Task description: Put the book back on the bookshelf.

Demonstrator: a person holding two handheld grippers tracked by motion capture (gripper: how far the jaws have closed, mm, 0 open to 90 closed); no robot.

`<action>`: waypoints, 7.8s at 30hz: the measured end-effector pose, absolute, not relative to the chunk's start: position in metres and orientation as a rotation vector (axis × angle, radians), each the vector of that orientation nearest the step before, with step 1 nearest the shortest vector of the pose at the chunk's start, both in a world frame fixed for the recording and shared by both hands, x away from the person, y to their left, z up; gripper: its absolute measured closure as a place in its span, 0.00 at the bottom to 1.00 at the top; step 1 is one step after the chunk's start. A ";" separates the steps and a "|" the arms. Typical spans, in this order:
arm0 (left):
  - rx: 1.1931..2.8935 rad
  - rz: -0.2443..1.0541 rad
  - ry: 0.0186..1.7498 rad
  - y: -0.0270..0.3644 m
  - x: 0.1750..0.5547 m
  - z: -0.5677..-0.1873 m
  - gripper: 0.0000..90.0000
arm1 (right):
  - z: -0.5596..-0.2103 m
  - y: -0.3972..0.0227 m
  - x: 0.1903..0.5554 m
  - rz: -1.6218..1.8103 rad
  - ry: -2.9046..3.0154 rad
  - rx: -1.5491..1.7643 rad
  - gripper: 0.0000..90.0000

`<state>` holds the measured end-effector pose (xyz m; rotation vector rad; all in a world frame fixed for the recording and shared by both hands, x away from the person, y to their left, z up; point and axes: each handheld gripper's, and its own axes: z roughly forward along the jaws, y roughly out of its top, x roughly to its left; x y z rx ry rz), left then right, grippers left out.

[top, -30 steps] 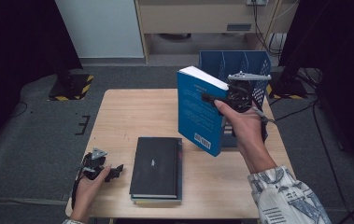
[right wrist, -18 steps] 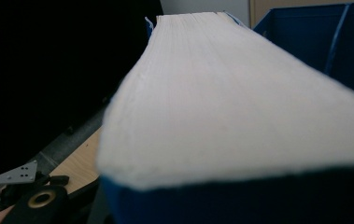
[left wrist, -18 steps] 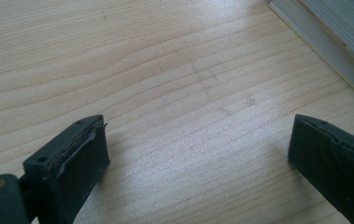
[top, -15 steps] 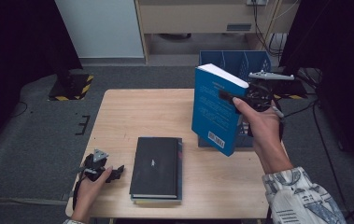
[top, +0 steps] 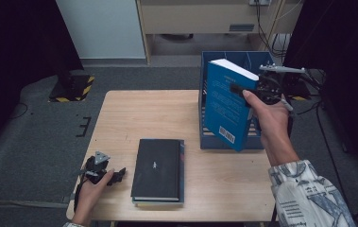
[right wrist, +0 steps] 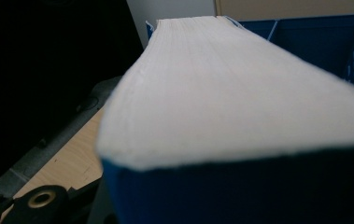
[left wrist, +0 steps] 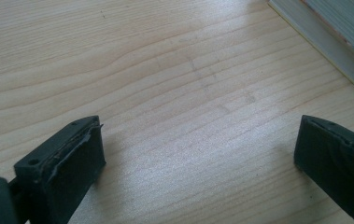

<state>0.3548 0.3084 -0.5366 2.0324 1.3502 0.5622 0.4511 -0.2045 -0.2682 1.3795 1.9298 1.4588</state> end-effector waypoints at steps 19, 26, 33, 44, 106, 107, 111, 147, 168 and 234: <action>2.041 0.554 1.344 0.308 0.356 -0.537 0.00 | -0.282 -0.193 0.510 1.382 1.835 1.476 0.68; 2.040 0.552 1.344 0.308 0.356 -0.537 0.00 | -0.288 -0.188 0.519 1.368 1.813 1.499 0.67; 2.043 0.550 1.343 0.308 0.356 -0.536 0.00 | -0.291 -0.179 0.528 1.384 1.769 1.526 0.67; 2.044 0.548 1.340 0.308 0.356 -0.536 0.00 | -0.303 -0.164 0.539 1.343 1.718 1.544 0.67; 2.054 0.542 1.320 0.306 0.357 -0.537 0.00 | -0.362 -0.142 0.540 1.242 1.711 1.567 0.67; 2.054 0.542 1.320 0.306 0.357 -0.537 0.00 | -0.361 -0.143 0.539 1.235 1.717 1.567 0.67; 2.054 0.541 1.319 0.306 0.357 -0.537 0.00 | -0.361 -0.144 0.532 1.208 1.742 1.567 0.67; 2.061 0.538 1.310 0.305 0.356 -0.537 0.00 | -0.357 -0.139 0.486 1.226 1.793 1.485 0.52; 2.056 0.537 1.312 0.304 0.356 -0.537 0.00 | -0.343 -0.139 0.502 1.153 1.826 1.511 0.66; 2.061 0.535 1.300 0.303 0.358 -0.537 0.00 | -0.349 -0.114 0.546 1.168 1.684 1.547 0.50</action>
